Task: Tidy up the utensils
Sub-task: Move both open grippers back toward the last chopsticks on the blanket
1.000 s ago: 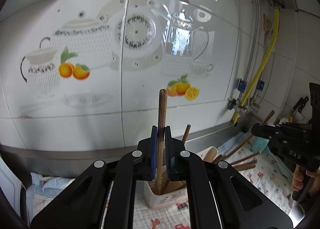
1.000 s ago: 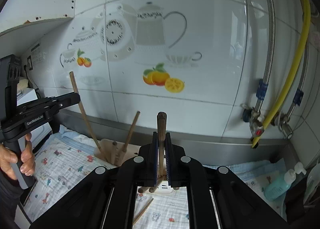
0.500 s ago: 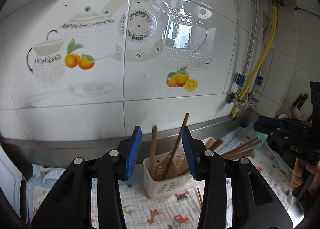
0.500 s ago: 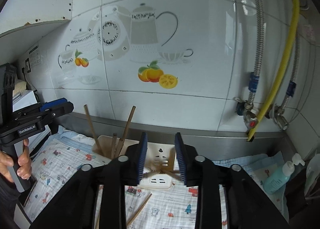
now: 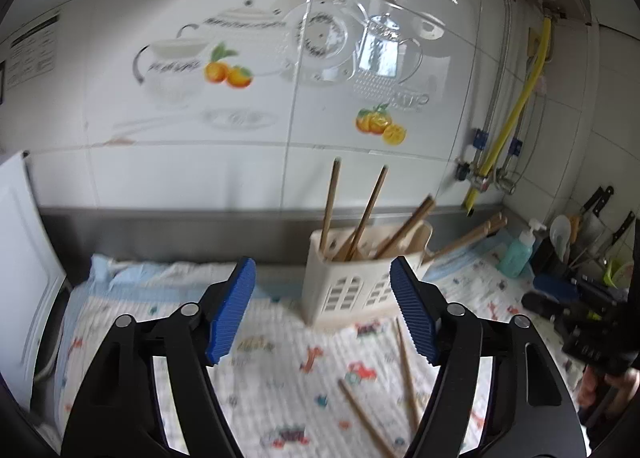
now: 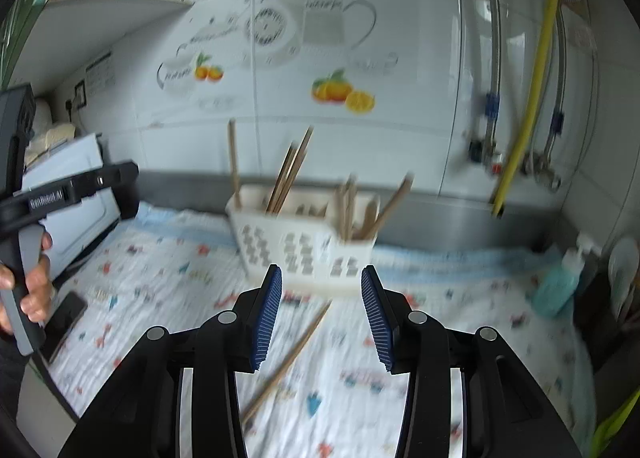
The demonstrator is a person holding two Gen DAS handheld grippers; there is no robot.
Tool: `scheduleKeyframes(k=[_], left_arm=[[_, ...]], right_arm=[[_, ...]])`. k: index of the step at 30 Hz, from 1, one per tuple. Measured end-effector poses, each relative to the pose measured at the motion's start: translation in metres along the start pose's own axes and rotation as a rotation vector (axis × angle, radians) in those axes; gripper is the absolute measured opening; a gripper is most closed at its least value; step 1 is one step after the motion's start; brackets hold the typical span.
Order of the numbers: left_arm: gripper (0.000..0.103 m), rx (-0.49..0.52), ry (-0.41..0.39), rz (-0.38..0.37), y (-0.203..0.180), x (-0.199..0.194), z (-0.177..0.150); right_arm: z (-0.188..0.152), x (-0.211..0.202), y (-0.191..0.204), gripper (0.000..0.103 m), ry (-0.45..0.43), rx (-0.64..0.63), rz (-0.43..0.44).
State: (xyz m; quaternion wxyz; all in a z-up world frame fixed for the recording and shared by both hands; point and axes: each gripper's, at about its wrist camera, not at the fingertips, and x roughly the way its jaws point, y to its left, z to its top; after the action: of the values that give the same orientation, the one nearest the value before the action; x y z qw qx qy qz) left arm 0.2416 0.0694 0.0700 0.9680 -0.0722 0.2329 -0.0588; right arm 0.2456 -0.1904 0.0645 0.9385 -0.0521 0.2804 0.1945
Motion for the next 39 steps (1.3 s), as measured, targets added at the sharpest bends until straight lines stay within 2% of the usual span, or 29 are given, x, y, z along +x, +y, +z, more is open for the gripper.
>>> scheduleKeyframes(k=[5,8,11,17,21,32,39], left_arm=[[0.078,-0.022,0.015,0.034,0.007,-0.016,-0.028],[0.086,-0.041,0.032,0.058,0.013,-0.022,-0.046],[0.088,-0.071,0.043,0.090,0.021,-0.027,-0.063],[0.092,-0.135,0.074,0.099,0.037,-0.030,-0.088],[0.092,-0.147,0.083,0.136,0.044,-0.030,-0.104],[0.092,-0.174,0.108,0.181,0.058,-0.030,-0.132],[0.092,-0.169,0.115,0.191,0.060,-0.031,-0.140]], right_arm=[[-0.038,0.003,0.016,0.040,0.044,0.037,0.022],[-0.058,0.004,0.027,0.041,0.058,0.047,0.008],[-0.076,0.009,0.036,0.040,0.081,0.059,0.005],[-0.103,0.029,0.052,0.040,0.143,0.097,0.014],[-0.117,0.044,0.058,0.034,0.183,0.131,0.020],[-0.129,0.078,0.063,0.019,0.250,0.190,0.006],[-0.132,0.095,0.060,0.015,0.287,0.226,-0.019]])
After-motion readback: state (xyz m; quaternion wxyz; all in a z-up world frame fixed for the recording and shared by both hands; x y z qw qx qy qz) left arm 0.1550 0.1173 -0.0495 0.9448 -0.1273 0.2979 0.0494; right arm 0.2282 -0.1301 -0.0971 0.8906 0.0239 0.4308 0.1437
